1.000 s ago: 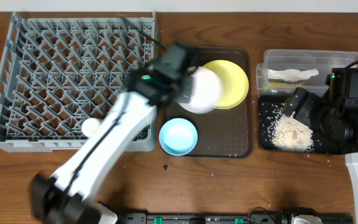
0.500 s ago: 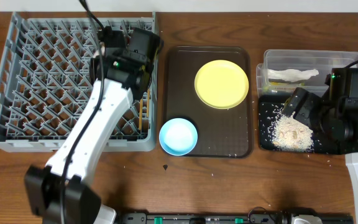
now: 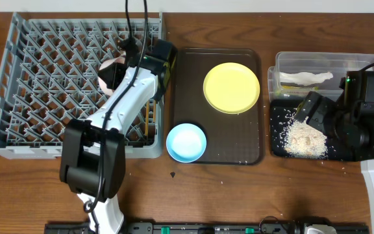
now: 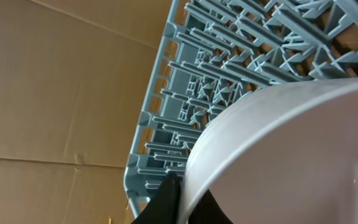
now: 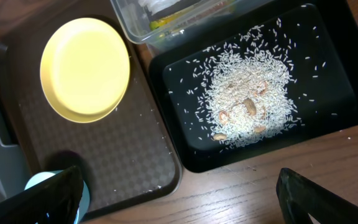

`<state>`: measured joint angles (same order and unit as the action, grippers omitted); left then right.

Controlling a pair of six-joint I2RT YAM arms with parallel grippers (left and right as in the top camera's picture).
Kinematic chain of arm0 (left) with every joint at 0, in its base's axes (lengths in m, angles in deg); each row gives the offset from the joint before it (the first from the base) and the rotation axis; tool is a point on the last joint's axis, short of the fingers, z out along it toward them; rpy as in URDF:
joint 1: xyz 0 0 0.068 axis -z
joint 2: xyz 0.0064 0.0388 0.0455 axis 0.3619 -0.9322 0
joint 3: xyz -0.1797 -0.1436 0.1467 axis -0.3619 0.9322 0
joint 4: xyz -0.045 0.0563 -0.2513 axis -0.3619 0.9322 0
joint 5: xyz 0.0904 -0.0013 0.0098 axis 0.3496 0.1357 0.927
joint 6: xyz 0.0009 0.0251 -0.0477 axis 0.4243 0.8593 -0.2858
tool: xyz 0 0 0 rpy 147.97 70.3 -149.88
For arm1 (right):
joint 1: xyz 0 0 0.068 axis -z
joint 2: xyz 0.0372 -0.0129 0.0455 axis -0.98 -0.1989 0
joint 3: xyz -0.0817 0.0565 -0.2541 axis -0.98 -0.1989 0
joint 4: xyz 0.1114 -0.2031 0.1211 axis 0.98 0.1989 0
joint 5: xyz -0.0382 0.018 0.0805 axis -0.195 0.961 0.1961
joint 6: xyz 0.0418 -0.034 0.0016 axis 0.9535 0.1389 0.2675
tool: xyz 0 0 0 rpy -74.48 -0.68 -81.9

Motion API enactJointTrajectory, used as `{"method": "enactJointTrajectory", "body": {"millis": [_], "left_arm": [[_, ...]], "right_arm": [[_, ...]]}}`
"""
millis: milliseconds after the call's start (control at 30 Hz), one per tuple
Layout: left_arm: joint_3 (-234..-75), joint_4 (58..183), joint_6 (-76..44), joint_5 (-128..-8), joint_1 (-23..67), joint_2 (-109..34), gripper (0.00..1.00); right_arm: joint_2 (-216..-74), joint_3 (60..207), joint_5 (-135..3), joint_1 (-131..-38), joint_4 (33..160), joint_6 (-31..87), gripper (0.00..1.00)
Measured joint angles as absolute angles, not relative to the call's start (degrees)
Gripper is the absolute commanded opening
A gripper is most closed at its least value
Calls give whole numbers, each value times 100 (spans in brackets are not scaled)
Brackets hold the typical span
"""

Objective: Sort waste into correct bins and load items into the dishwasher
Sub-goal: 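Lift the pink bowl with the left gripper and carry it to the rack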

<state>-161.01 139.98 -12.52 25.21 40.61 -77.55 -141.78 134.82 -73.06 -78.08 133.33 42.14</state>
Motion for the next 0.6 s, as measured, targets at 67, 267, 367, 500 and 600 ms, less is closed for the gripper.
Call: {"method": "enactJointTrajectory", "body": {"millis": [67, 267, 367, 500, 600], "left_arm": [[-16099, 13976, -1254, 2542, 4092, -7757, 8], [-16099, 13950, -1256, 2580, 4435, -7820, 8], [-16099, 13985, -1252, 2722, 4564, -7932, 8], [-16099, 14162, -1254, 2776, 4575, -7978, 8], [-16099, 14326, -1291, 2818, 4575, -7978, 8]], "right_arm": [[-14180, 13482, -7306, -7808, 13333, 4214, 97], [-14180, 13482, -7306, -7808, 13333, 4214, 97], [-14178, 13482, -7306, -7808, 13333, 4212, 97], [-14178, 13482, -7306, -7808, 13333, 4214, 97], [-14180, 13482, -7306, -7808, 13333, 4212, 97]]}}
